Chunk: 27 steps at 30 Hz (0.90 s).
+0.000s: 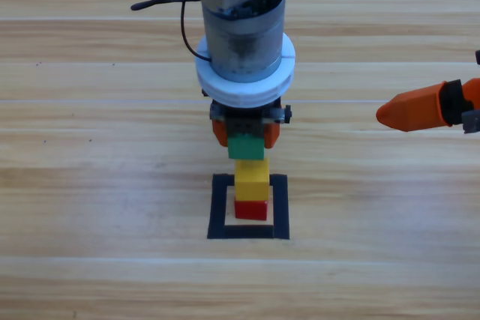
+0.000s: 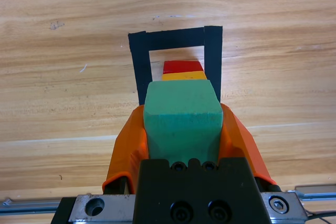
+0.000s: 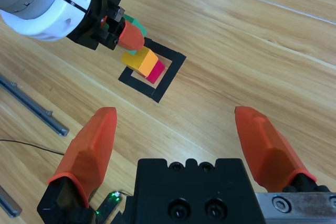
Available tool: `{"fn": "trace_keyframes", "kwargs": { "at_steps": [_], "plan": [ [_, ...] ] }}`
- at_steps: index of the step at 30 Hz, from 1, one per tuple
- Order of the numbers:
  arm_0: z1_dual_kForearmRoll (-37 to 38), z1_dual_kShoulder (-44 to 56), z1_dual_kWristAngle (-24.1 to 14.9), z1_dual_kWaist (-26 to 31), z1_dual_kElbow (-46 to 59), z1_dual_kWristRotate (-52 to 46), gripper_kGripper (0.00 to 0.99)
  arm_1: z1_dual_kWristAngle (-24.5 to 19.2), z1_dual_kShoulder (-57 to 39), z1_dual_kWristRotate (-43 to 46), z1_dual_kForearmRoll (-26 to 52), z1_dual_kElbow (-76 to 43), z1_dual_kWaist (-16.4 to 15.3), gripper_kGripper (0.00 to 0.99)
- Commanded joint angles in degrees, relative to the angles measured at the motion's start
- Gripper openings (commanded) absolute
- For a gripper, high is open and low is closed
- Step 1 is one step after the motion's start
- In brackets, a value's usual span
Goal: Stack the blocks in the rectangular block: red at the bottom, yellow in the middle, green on top
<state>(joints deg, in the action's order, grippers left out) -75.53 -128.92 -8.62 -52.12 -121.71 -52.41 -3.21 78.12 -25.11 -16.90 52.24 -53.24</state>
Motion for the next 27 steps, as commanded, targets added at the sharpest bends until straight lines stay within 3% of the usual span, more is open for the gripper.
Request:
{"fn": "trace_keyframes", "kwargs": {
  "at_steps": [1, 27],
  "plan": [
    [-0.5, -3.3, 0.0, -1.3, 1.8, -0.1, 0.012, 0.5, -1.0, 0.1, -0.8, -1.1, 0.3, 0.99],
    [-0.4, -3.6, -0.1, -2.0, 0.9, -0.1, 0.012, 0.5, -1.5, 0.1, -0.9, -1.0, 0.3, 0.99]
  ]
}}
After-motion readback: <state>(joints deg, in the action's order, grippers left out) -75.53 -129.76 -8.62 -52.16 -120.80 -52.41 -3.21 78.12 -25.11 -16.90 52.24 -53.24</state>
